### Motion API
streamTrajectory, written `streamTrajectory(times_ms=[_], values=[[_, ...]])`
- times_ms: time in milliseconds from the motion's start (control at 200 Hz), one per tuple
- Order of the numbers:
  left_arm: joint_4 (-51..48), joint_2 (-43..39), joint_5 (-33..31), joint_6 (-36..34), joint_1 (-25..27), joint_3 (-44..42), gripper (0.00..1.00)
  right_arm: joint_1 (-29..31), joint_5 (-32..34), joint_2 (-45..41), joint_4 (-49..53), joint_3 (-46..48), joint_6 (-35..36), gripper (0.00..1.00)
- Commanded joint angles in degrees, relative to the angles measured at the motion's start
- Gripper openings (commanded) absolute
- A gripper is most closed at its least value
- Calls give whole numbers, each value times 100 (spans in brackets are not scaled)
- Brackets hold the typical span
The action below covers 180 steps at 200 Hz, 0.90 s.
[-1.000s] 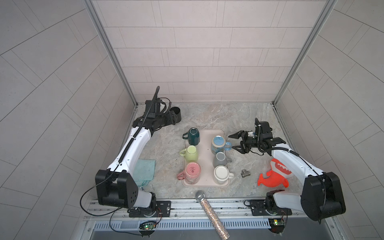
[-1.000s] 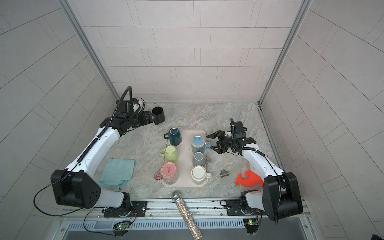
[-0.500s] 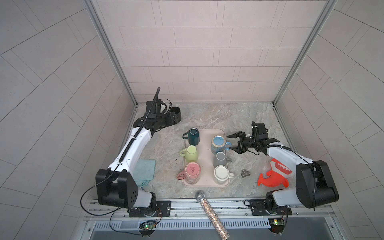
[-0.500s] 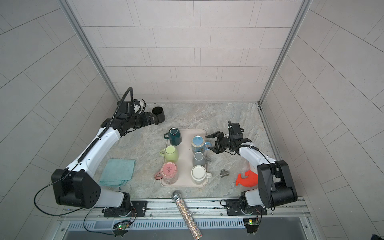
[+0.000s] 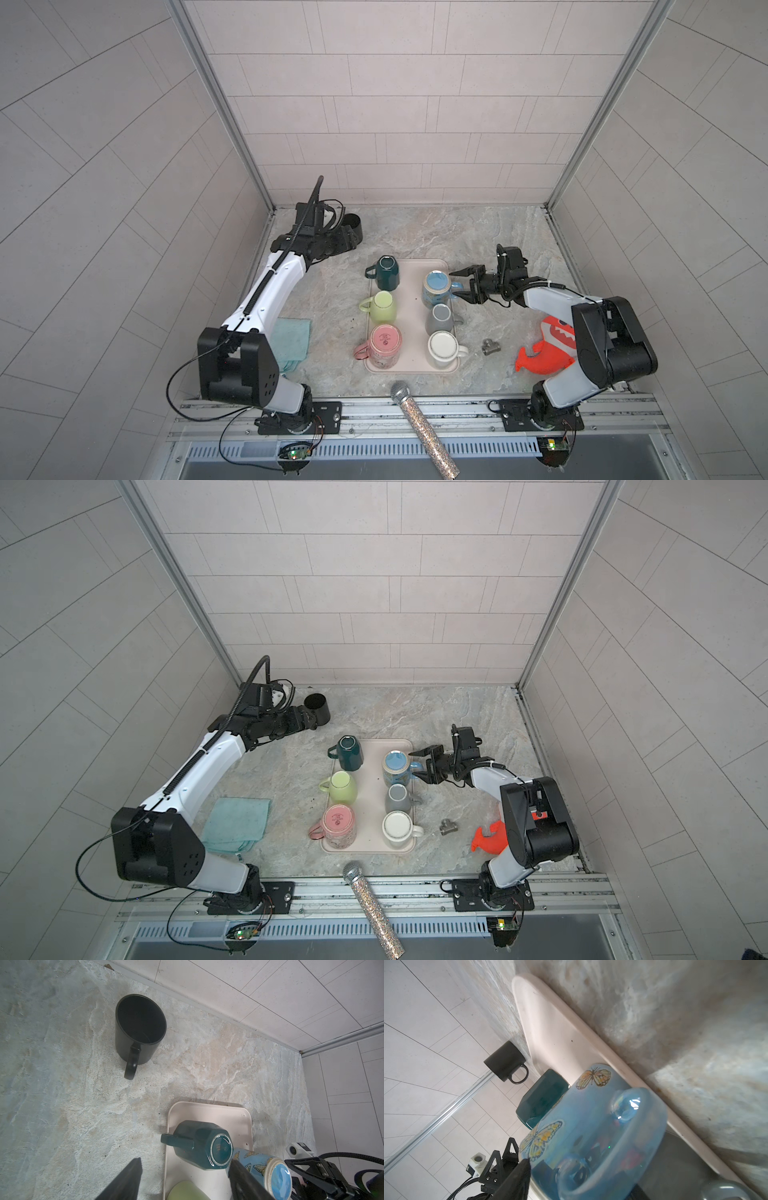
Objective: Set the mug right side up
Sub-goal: 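Reach the right gripper to the upside-down blue butterfly mug while the left gripper rises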
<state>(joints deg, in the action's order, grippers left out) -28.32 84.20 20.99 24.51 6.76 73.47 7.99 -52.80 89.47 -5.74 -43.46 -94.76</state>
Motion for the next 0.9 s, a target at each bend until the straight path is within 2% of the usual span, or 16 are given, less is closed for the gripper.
streamTrajectory(times_ms=[0,290,435,896], values=[[46,33,38,10,-52,18,73,33,-12,110,-347,31,-293,55],[42,4,41,-3,-83,-12,73,34,-3,364,-443,-109,-306,54],[28,-2,43,-8,-113,-4,73,31,56,436,-518,-180,-306,47],[20,-2,54,-17,-165,17,73,31,182,660,-973,-294,-524,41]])
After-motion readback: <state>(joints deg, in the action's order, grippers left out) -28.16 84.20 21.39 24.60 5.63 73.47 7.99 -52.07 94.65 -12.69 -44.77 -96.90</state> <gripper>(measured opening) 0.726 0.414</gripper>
